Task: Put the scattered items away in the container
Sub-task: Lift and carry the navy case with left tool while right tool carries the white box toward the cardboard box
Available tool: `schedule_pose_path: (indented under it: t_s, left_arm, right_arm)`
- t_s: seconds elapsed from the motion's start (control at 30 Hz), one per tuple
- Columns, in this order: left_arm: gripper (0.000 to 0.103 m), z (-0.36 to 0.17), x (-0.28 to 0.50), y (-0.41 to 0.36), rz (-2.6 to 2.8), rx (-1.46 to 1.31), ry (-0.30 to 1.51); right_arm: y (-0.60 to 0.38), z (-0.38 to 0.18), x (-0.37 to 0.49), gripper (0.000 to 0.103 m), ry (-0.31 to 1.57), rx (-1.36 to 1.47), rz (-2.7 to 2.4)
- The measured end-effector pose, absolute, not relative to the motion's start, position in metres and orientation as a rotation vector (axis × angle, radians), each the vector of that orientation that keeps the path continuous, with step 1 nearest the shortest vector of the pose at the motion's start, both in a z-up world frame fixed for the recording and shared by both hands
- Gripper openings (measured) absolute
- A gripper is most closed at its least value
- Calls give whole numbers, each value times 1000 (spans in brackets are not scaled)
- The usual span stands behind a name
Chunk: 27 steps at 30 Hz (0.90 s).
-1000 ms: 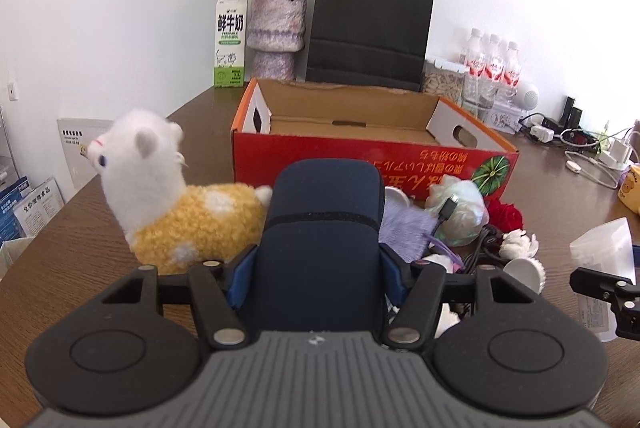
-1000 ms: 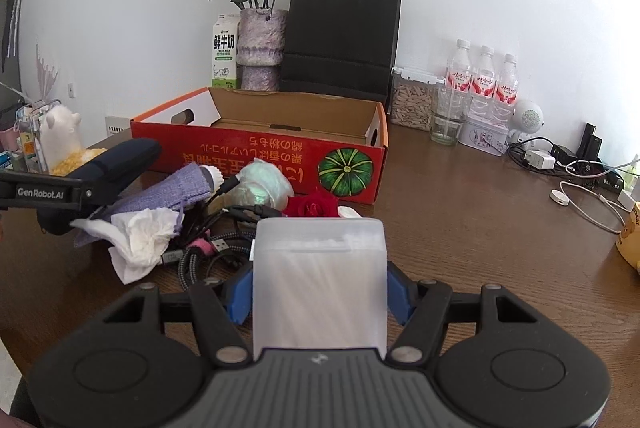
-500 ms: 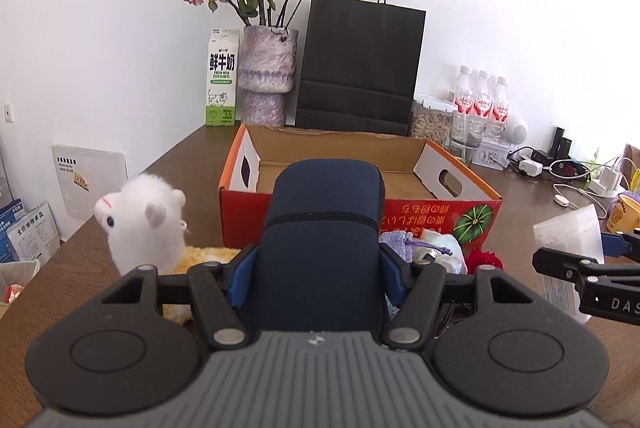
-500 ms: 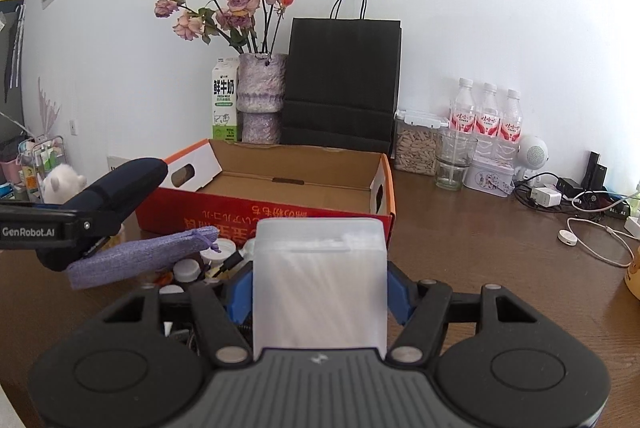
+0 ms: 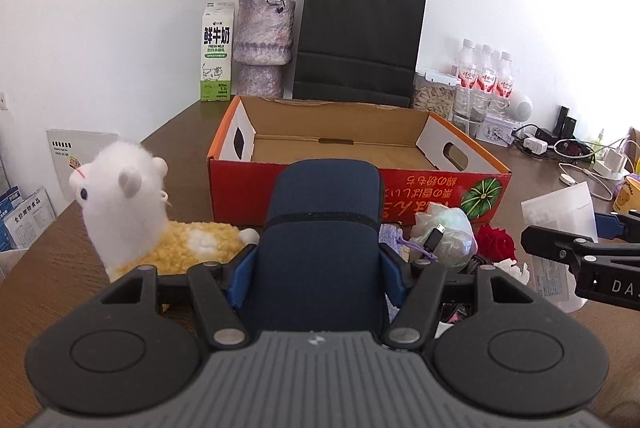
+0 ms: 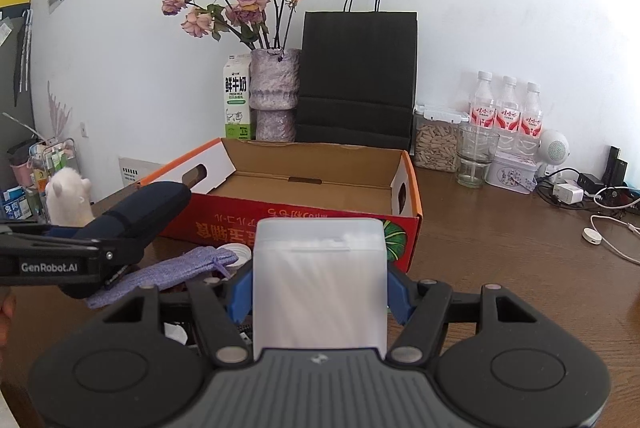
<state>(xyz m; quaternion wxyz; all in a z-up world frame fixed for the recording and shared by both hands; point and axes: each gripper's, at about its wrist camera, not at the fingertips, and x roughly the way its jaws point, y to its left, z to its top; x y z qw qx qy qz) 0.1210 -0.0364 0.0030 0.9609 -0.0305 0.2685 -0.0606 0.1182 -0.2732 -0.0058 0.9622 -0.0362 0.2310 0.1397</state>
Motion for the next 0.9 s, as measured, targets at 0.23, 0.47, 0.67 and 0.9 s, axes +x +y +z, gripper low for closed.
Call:
schedule_pose_path:
  t_s: [0.23,0.47,0.67,0.9]
  left_arm:
    - [64,-5,127,-38,-128,-61,584]
    - [64,-19,138,-40,-123,-51,642]
    - [65,-21,140,-45,-110,-20,648]
    - [59,-20,143,-41,-116,-50,650]
  right_arm:
    - [-276,-9,117,64,474,-70,278]
    - [-277,-11,115,64,478,-65,287]
    - [-277,-11,114,64,480,-63,286]
    - [-276,-13,114,64,486,-62,293]
